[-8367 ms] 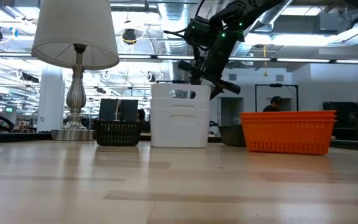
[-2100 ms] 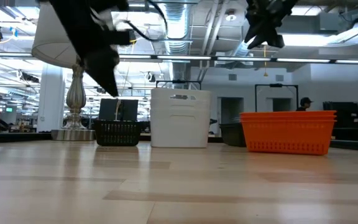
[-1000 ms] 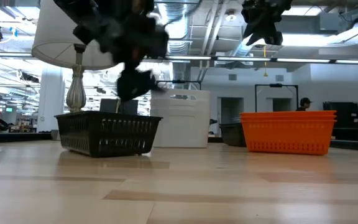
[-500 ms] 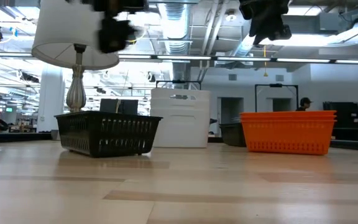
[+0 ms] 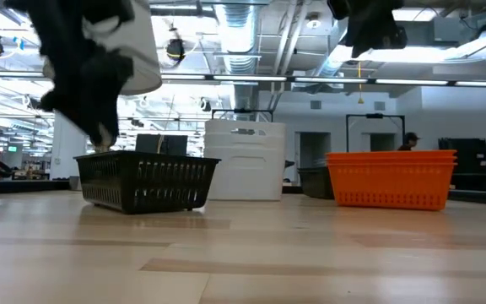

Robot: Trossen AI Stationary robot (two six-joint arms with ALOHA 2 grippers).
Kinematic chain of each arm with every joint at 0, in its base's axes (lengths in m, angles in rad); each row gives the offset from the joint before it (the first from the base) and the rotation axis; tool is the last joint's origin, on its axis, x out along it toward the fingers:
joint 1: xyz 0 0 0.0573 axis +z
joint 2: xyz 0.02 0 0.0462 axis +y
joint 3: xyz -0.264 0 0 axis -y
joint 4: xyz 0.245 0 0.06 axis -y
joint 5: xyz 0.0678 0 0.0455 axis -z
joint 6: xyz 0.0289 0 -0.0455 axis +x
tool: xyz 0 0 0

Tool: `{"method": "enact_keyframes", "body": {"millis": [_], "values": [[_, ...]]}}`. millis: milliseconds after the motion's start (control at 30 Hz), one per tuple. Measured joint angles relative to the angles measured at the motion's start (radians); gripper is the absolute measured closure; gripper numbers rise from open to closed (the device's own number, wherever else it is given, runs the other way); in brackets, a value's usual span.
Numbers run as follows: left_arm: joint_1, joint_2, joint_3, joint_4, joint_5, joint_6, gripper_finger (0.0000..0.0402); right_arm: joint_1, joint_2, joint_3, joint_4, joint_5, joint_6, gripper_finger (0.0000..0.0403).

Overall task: Stack baskets by color
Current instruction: Stack the left black bin on the black bins

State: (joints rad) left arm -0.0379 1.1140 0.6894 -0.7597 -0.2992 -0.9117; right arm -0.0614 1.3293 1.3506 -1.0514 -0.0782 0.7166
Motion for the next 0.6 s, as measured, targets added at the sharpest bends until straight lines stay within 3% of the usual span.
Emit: {"method": "enact_keyframes", "body": {"millis": [133,367,500,600], "values": [[0.034,0.0,-0.14,0.144,0.007,-0.058,0.0164,0.052,0.0,0.0,0.001,0.049,0.045,0.0275],[0.013,0.0,-0.28,0.515,0.219,-0.196,0.0164,0.138,0.0,0.0,0.001,0.11,0.108,0.0275],[-0.031,0.0,-0.318,0.735,0.192,-0.324,0.0164,0.182,0.0,0.0,0.002,0.177,0.168,0.0275],[-0.049,0.0,-0.319,0.807,0.151,-0.364,0.0164,0.217,0.003,0.0,0.011,0.235,0.221,0.0275]]}}
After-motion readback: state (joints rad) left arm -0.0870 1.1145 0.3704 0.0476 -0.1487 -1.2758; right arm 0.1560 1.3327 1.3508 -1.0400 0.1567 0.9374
